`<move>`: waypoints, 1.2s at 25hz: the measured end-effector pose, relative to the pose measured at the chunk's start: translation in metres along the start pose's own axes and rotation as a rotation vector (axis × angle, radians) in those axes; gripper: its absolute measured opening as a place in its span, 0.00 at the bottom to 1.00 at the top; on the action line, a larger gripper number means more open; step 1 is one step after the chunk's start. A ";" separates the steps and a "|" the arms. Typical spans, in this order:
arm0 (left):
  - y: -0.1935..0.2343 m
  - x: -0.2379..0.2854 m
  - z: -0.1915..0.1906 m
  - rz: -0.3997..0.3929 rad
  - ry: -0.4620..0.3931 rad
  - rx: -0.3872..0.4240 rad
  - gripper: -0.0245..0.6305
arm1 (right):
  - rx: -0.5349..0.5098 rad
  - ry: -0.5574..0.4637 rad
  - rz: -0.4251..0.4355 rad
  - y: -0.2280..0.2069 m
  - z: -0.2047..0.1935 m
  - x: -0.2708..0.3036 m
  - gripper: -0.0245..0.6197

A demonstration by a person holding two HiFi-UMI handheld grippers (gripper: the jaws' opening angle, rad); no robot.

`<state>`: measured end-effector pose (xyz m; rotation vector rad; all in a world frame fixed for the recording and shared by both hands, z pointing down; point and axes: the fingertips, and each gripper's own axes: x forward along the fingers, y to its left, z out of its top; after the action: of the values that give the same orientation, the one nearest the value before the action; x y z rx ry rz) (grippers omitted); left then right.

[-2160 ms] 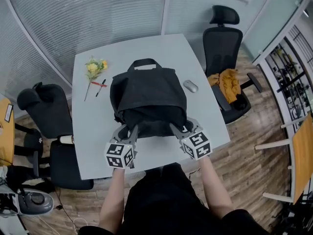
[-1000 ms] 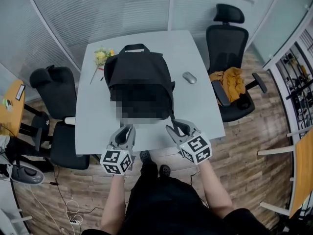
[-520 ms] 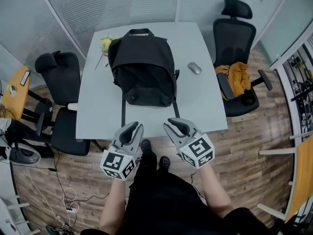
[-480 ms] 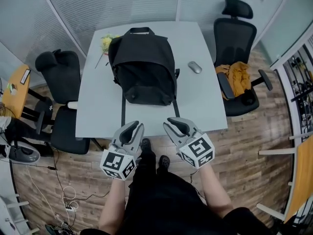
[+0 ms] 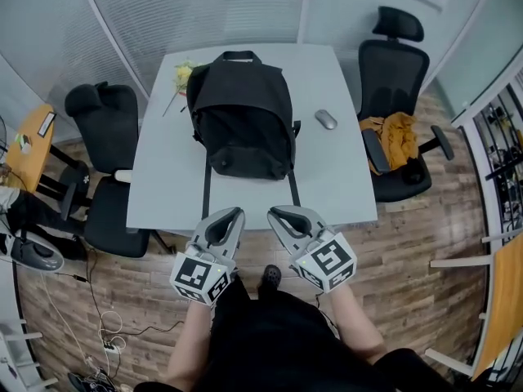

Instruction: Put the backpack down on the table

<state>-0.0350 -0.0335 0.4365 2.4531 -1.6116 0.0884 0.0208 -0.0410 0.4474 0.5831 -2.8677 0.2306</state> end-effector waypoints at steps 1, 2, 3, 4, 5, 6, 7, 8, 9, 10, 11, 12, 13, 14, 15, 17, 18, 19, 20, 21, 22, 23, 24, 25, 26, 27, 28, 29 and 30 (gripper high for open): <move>-0.001 0.000 0.000 -0.001 0.001 0.003 0.05 | 0.001 -0.003 -0.001 0.001 0.001 0.000 0.08; -0.001 0.000 0.000 -0.003 0.002 0.006 0.04 | 0.002 -0.007 -0.002 0.001 0.001 0.000 0.08; -0.002 0.000 0.000 -0.006 0.001 0.008 0.04 | 0.000 -0.011 -0.004 0.002 0.002 0.001 0.07; -0.002 0.000 0.000 -0.010 -0.001 0.008 0.04 | -0.002 -0.015 -0.006 0.002 0.003 0.001 0.07; -0.001 0.000 0.001 -0.013 -0.003 0.007 0.04 | -0.001 -0.020 -0.008 0.002 0.004 0.002 0.06; -0.001 -0.001 0.001 -0.016 -0.005 0.004 0.04 | 0.002 -0.026 -0.011 0.003 0.006 0.002 0.05; -0.001 -0.001 0.000 -0.019 -0.005 0.001 0.04 | 0.008 -0.035 -0.013 0.003 0.007 0.001 0.05; -0.001 0.000 0.000 -0.024 -0.003 -0.001 0.04 | 0.014 -0.044 -0.016 0.003 0.008 0.001 0.05; -0.002 0.000 -0.001 -0.030 0.000 0.000 0.04 | 0.021 -0.052 -0.017 0.002 0.009 0.000 0.05; -0.003 0.001 -0.001 -0.037 0.004 0.003 0.04 | 0.026 -0.055 -0.019 0.002 0.009 -0.001 0.05; -0.005 0.001 -0.001 -0.044 0.007 0.006 0.04 | 0.027 -0.052 -0.022 0.001 0.009 -0.001 0.05; -0.005 0.001 0.000 -0.050 0.007 0.009 0.04 | 0.025 -0.047 -0.027 0.000 0.008 -0.002 0.05; -0.006 0.001 0.001 -0.053 0.006 0.010 0.04 | 0.022 -0.040 -0.032 0.000 0.008 -0.002 0.05; -0.005 0.000 0.003 -0.055 0.003 0.010 0.04 | 0.018 -0.036 -0.034 0.001 0.008 -0.002 0.05; -0.005 0.000 0.003 -0.056 0.001 0.008 0.04 | 0.015 -0.034 -0.032 0.002 0.008 -0.001 0.05; -0.004 -0.001 0.003 -0.059 0.001 0.004 0.04 | 0.009 -0.028 -0.022 0.006 0.006 0.000 0.05; -0.004 -0.002 0.002 -0.061 0.003 0.002 0.04 | 0.006 -0.022 -0.021 0.007 0.005 0.000 0.05; -0.005 -0.002 0.001 -0.061 0.005 0.001 0.04 | 0.003 -0.018 -0.022 0.008 0.003 0.000 0.05; -0.005 -0.003 0.000 -0.062 0.007 -0.001 0.04 | 0.004 -0.014 -0.024 0.009 0.002 0.000 0.05; -0.005 -0.003 -0.001 -0.061 0.009 -0.003 0.04 | 0.008 -0.014 -0.026 0.009 0.002 0.000 0.05; -0.004 -0.003 -0.002 -0.060 0.010 -0.005 0.04 | 0.011 -0.014 -0.027 0.010 0.001 0.000 0.05; -0.003 -0.004 -0.003 -0.058 0.012 -0.008 0.04 | 0.013 -0.013 -0.026 0.010 0.001 0.000 0.05; -0.003 -0.004 -0.003 -0.057 0.013 -0.011 0.04 | 0.013 -0.012 -0.025 0.010 0.000 0.000 0.05; -0.002 -0.003 -0.004 -0.055 0.015 -0.013 0.04 | 0.013 -0.011 -0.025 0.010 0.000 0.001 0.05; -0.001 -0.003 -0.005 -0.055 0.015 -0.015 0.04 | 0.014 -0.010 -0.025 0.010 0.000 0.000 0.05; -0.001 -0.003 -0.005 -0.055 0.016 -0.016 0.04 | 0.014 -0.010 -0.026 0.009 0.000 0.000 0.05; -0.001 -0.003 -0.005 -0.056 0.016 -0.017 0.04 | 0.014 -0.010 -0.026 0.009 0.000 0.000 0.05; -0.002 -0.003 -0.004 -0.056 0.015 -0.017 0.04 | 0.013 -0.011 -0.026 0.009 0.000 0.000 0.05; -0.001 -0.003 -0.004 -0.057 0.015 -0.017 0.04 | 0.013 -0.012 -0.026 0.009 0.001 0.000 0.05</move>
<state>-0.0347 -0.0292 0.4400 2.4774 -1.5293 0.0838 0.0170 -0.0331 0.4458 0.6257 -2.8705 0.2420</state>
